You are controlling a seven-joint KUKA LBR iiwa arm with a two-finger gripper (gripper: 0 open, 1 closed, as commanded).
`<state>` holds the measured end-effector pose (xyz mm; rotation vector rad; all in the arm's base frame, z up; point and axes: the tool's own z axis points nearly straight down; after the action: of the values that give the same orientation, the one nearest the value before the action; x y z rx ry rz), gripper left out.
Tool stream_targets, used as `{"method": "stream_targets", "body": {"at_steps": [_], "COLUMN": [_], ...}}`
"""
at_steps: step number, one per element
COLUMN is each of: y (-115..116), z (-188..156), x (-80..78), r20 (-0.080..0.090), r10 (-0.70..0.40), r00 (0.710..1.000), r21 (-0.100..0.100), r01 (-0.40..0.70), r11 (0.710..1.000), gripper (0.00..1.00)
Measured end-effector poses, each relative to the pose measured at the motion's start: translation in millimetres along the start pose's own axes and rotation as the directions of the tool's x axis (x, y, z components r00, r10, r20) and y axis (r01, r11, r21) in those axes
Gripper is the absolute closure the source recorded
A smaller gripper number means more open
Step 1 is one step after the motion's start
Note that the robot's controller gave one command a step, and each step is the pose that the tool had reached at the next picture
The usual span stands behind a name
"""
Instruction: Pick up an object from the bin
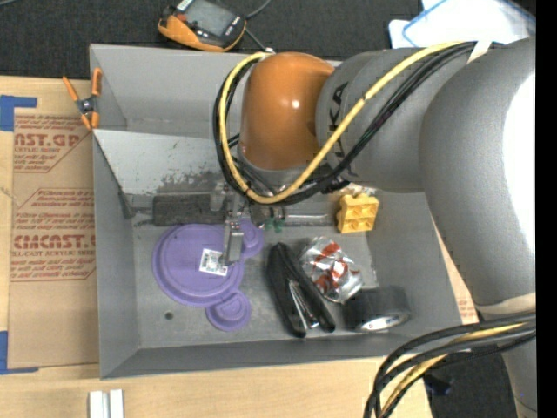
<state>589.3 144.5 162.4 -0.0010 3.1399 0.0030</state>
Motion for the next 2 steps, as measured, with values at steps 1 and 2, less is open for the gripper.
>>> {"method": "stream_targets", "body": {"at_steps": [1,2], "y": [0.0,-79.7], "z": [0.0,48.8], "x": [0.0,41.3], "r20": [0.000,0.000], "r10": [0.000,-0.169], "r00": [1.000,0.986], "r21": [0.000,0.000], "r01": [0.000,0.169], "r11": [1.000,0.986], "gripper": [0.00,0.00]}}
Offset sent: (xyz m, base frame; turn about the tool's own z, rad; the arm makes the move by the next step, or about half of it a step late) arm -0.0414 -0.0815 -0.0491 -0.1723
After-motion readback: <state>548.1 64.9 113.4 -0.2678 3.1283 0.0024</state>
